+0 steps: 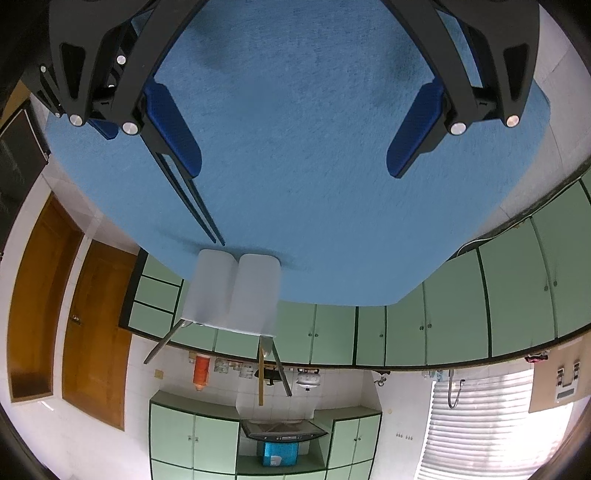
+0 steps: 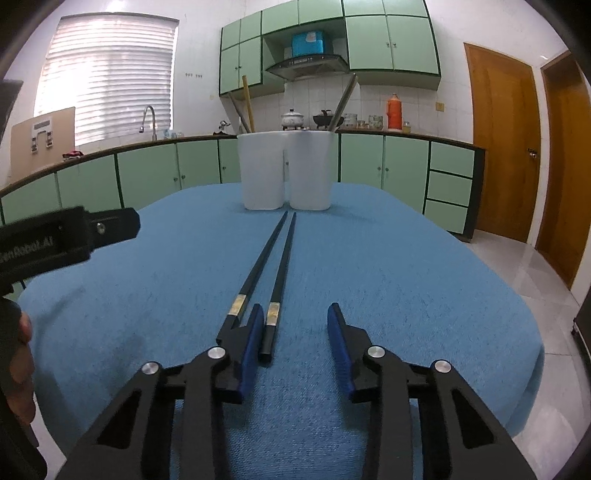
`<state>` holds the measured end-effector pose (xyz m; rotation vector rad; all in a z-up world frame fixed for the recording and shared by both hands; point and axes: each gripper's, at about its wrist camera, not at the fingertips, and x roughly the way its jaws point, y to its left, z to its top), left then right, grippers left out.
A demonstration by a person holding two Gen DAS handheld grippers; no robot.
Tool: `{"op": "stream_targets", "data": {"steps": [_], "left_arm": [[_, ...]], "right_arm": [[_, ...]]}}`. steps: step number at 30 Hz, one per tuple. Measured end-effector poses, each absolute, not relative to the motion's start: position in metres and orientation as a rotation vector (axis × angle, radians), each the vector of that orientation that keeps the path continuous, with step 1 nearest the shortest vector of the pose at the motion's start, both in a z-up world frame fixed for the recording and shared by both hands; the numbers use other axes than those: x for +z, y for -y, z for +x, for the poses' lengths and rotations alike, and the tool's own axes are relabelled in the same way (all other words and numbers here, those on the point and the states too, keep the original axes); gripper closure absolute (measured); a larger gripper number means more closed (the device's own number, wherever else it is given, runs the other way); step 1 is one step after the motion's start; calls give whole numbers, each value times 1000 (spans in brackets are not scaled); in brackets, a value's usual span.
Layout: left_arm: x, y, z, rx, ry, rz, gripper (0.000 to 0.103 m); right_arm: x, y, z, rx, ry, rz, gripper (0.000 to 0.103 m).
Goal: Organize utensils
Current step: 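Reach the right tool down and grasp a gold-banded black chopstick, then close the left tool on the other black chopstick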
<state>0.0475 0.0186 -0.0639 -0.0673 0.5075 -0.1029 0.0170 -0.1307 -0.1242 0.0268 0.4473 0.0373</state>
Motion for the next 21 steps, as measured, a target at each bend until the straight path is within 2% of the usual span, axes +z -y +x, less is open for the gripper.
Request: {"op": "stream_targets", "data": {"steps": [8, 13, 21], "left_arm": [[-66, -16, 50, -106, -511, -70, 6], [-65, -14, 49, -107, -509, -69, 6], [-64, -7, 45, -118, -505, -62, 6]], "right_arm": [[-128, 124, 12, 24, -430, 18, 78], [-130, 119, 9, 33, -420, 5, 96], [-129, 125, 8, 36, -420, 38, 96]]}}
